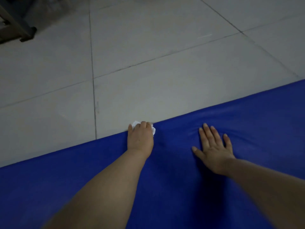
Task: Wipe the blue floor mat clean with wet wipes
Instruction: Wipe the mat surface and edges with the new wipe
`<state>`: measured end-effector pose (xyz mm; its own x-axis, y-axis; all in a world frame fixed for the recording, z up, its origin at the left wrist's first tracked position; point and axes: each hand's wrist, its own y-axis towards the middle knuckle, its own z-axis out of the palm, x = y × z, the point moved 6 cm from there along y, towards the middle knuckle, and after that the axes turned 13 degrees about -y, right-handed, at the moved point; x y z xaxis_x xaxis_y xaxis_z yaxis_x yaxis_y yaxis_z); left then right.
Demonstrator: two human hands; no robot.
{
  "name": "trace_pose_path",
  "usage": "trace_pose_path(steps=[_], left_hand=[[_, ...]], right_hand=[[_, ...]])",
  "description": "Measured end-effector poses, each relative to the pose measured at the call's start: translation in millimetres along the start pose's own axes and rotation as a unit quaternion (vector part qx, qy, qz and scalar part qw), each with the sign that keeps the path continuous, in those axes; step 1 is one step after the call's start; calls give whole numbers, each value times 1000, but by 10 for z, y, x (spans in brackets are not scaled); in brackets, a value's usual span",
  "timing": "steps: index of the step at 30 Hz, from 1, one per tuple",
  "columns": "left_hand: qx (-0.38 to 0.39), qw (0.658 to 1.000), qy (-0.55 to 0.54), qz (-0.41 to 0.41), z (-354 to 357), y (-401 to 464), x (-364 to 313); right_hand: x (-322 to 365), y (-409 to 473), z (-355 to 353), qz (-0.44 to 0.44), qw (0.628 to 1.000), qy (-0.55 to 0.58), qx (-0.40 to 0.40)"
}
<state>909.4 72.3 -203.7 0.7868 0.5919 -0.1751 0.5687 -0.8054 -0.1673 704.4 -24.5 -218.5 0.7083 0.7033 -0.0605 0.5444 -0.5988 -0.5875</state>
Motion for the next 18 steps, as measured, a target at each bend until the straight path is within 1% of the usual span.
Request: trace_pose_path(steps=[4,7,9,10,11,12,13,15,16,18], left_hand=[[-2,1000,13,-5,-85,-191,677],[-24,1000,1,15,-145,-339,1186],[-33,999,-13,28,-160,-429,1450],[-41,998,-22,33,-179,-465,1563],[-50,998,-30,36,-197,-502,1682],[-53,998,-32,33,-217,-544,1815],[-52,998,-29,28,-238,-593,1965],[-45,999,-12,20,-278,-707,2297],[-46,999,-1,18,-299,-757,2450],[-50,999,13,16,-322,-811,2679]], right_hand=[[10,-44,-8,57,998,-24,-4],[140,-144,-31,122,992,-32,-10],[501,-261,-117,153,986,-41,-61],[784,-331,-168,148,982,-45,-105],[1126,-400,-197,123,981,-42,-145],[1518,-475,-210,82,982,-27,-168],[1930,-548,-201,34,984,-9,-172],[2687,-640,-124,-40,988,12,-149],[2985,-648,-76,-58,989,16,-133],[3357,-586,-2,-58,993,23,-104]])
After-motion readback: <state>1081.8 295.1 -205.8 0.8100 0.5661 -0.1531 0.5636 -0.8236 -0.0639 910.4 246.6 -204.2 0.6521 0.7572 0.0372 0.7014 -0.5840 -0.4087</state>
